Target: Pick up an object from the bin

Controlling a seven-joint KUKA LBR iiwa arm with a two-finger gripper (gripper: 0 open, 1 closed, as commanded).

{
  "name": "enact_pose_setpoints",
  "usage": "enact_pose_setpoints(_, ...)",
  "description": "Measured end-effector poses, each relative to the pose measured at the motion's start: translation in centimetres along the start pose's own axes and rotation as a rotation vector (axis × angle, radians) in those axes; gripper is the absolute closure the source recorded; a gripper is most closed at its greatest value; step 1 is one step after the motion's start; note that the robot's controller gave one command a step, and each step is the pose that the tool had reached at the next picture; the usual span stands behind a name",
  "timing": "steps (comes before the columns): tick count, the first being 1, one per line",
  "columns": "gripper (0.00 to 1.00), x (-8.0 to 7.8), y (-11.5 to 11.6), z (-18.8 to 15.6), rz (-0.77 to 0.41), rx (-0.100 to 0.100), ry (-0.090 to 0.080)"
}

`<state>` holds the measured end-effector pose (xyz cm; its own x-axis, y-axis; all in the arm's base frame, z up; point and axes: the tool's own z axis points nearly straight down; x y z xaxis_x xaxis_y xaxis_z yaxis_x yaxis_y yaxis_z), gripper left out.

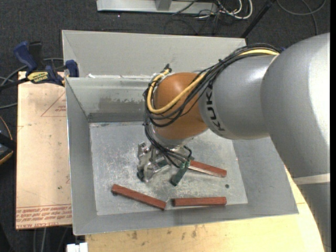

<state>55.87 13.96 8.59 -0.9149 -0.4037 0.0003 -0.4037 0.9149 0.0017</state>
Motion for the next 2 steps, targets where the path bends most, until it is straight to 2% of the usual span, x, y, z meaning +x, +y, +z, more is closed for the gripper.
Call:
enact_pose_setpoints(1,1.00,0.0,0.0,0.0,0.000,0.000,0.000)
enact_pose_setpoints(2,1.00,-1.6,-1.0,-13.1,0.056,0.001,-0.004)
